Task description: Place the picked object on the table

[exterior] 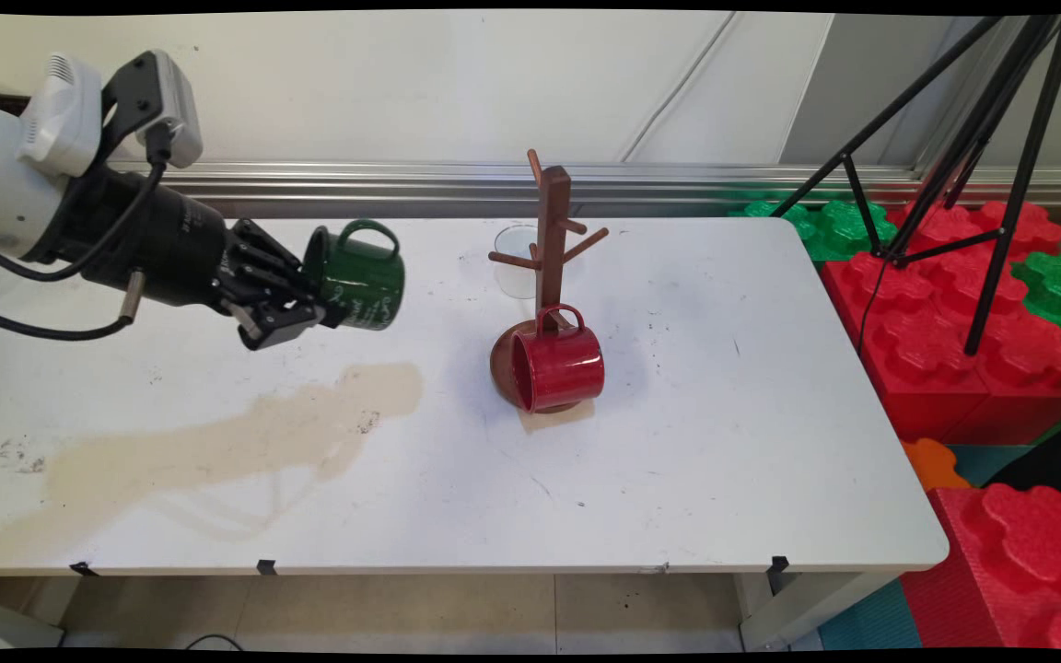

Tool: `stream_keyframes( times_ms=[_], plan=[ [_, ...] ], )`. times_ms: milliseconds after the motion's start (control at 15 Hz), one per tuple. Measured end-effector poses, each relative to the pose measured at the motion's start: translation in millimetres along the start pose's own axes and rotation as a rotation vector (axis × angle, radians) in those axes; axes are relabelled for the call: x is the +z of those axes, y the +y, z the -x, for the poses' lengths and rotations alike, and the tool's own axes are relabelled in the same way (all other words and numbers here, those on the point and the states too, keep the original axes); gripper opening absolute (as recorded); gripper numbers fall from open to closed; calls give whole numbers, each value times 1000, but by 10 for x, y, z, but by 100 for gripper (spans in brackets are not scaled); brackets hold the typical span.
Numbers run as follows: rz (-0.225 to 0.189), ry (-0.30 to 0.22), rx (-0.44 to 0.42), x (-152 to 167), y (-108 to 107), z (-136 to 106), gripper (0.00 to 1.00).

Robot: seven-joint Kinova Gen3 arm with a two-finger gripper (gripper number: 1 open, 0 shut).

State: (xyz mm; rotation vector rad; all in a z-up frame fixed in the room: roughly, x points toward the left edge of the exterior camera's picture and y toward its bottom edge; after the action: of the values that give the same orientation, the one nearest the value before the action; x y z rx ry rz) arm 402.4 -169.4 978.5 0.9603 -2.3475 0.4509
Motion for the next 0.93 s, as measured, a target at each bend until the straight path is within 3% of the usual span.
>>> stream_keyframes(
  times_ms=[333,933],
  plan=[
    [-22,-67,18,123,-216,93,0],
    [-69,-203,-13,513,-390,201,0]
  ],
)
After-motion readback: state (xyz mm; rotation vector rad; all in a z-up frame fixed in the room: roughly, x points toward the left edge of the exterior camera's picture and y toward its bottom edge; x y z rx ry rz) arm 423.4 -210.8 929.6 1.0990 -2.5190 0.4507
